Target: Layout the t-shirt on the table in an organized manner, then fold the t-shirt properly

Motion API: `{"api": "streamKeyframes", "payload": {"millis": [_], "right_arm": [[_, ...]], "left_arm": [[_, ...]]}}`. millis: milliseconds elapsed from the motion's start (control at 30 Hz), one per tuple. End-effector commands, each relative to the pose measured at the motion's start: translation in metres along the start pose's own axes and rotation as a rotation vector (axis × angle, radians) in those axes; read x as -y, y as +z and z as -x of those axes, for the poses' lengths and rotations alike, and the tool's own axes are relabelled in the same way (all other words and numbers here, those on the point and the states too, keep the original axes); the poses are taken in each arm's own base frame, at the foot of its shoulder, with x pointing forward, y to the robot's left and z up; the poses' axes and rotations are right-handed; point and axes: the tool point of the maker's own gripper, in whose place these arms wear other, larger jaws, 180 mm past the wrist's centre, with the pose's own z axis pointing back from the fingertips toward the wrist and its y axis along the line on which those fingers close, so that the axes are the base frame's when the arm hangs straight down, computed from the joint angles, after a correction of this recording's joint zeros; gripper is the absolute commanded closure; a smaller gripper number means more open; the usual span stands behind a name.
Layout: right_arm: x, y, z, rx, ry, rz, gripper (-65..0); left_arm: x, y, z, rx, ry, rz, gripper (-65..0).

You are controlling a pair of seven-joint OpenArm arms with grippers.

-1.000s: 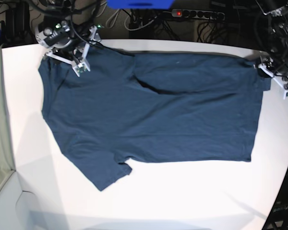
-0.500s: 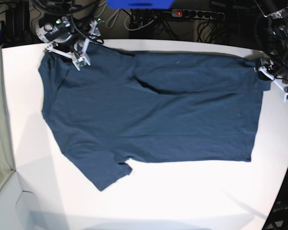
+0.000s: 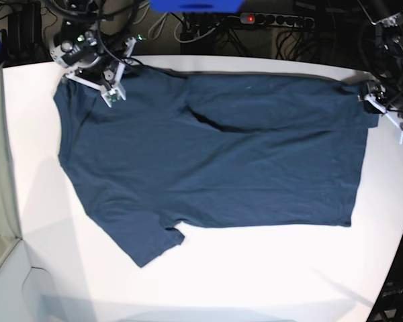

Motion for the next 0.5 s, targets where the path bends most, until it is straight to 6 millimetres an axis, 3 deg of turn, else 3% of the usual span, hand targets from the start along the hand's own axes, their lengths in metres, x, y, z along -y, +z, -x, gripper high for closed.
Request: {"api": "streamKeyframes", "payload": {"millis": [0,167,333,467], "right_arm": [[-0.004,-0.003,0.009,-0.04,-0.005,-0.013,-11.5],[-0.002,0.001,0.006,-0.03,-0.001,-0.002,-5.4],[0.01,0.022,-0.013,0.041,0.015,0.061,-5.1],[0.014,0.026,-0.02,0.061,0.02,0.075,-5.1]], "left_arm": [[-0.006,0.007,-0.013,0.037,-0.012,-0.018,-25.2],[-0.006,0.007,-0.013,0.037,-0.012,-0.018,-25.2],[-0.006,0.007,-0.013,0.037,-0.012,-0.018,-25.2],[-0.006,0.007,-0.013,0.037,-0.012,-0.018,-25.2]]}}
